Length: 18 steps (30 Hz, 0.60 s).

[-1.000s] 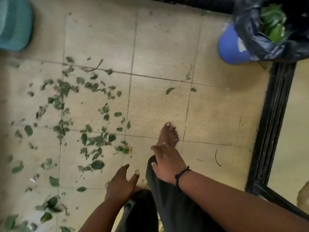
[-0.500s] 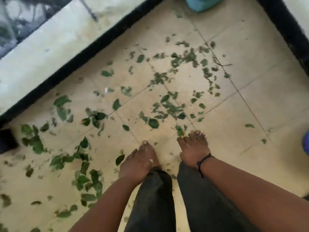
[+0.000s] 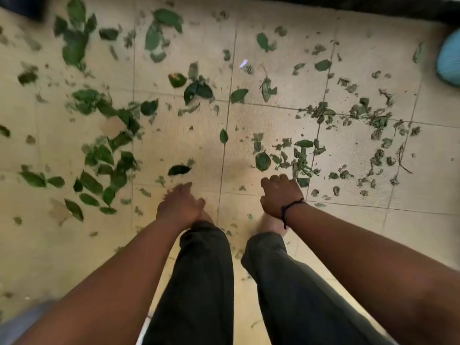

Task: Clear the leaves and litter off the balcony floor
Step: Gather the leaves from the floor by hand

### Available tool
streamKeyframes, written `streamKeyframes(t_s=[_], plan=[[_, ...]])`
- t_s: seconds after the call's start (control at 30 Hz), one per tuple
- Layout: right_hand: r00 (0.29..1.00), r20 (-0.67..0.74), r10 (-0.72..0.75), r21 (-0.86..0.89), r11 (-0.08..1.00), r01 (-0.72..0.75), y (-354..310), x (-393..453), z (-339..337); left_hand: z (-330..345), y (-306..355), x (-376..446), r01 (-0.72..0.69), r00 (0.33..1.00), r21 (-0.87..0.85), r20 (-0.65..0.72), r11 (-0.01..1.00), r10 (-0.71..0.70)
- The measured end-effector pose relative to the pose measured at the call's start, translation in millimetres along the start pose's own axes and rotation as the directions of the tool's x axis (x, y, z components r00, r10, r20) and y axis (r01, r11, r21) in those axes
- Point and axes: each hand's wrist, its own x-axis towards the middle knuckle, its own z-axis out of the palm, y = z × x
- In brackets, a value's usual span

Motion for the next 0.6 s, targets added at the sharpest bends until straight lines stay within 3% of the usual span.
streamKeyframes(t_s=[0.13,0.3,0.6], plan=[[0.998,0.006,0.057,-0.078,0.995,-0.056,8,23,6,23,-25,5,0.073,0.997,-0.127,0.026,0.989,-0.07],[0.992,-0.02,0.121,-0.027,0.992,-0.121,13,49,5,42,-51,15,0.167,0.986,-0.17,0.039,0.971,-0.162],[0.966,-0.008,0.26,0.312,0.918,-0.245,16,101,7,59,-57,67,0.14,0.989,-0.124,-0.024,0.982,-0.144]])
